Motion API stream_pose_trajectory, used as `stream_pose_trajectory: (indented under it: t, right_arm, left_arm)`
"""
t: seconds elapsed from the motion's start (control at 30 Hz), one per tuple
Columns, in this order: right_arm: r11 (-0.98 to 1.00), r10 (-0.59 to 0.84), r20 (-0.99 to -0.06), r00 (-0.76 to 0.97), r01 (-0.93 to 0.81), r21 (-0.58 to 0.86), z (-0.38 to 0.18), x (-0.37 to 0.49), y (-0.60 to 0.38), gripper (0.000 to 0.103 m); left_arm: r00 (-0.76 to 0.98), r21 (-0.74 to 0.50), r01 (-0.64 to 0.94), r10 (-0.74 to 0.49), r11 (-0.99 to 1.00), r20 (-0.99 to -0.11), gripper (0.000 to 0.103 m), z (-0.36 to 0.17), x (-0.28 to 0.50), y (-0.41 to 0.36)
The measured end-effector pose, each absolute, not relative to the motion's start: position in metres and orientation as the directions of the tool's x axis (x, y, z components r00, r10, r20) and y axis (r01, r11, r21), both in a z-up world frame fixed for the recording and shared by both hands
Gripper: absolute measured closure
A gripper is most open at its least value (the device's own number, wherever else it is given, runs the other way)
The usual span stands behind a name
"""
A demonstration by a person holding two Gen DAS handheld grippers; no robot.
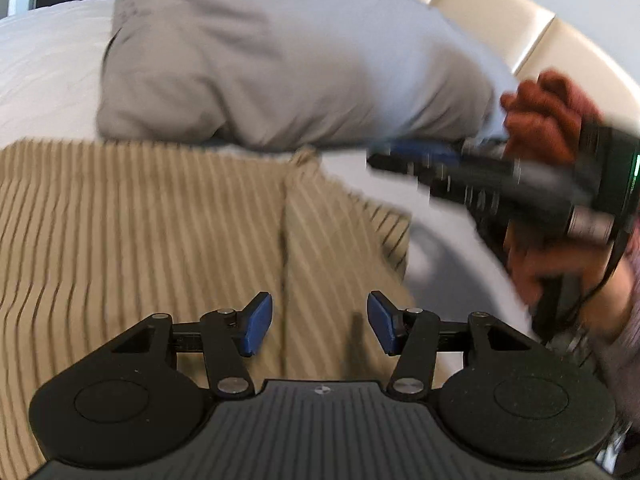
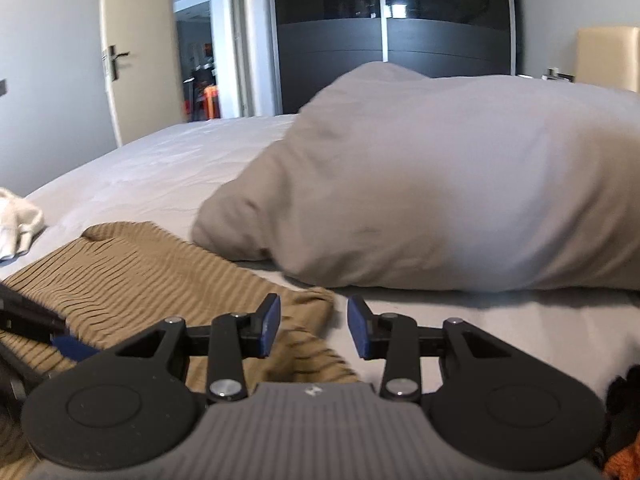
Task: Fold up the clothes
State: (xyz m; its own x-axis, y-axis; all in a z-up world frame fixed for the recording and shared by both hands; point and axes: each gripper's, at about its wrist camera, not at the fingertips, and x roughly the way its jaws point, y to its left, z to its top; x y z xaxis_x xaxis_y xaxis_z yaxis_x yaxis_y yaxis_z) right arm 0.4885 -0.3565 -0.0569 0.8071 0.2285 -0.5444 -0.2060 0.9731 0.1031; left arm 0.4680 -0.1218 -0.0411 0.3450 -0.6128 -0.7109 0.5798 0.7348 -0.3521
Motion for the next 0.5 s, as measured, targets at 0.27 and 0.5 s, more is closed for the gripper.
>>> stream_pose_trajectory:
  t: [0.27,0.5]
  right_arm:
    - [0.957,0.275,-0.677,0.682,-0.259,0.128,-0.049,0.496,-0.298,0.044]
    - [0.977,0.086,-0.813,0.576,-0.208,-0.044,-0.056,0.501,-0.271,0.095]
  left_arm:
    - [0.339,-0.293,0.635,-0.599,0.715,-0.726,0.096,-0.05,0.436,-0.129]
    - [0.353,-0.237,0.756,-0.685,0.61,-0.638,0.098,-0.033,0.4,-0.149]
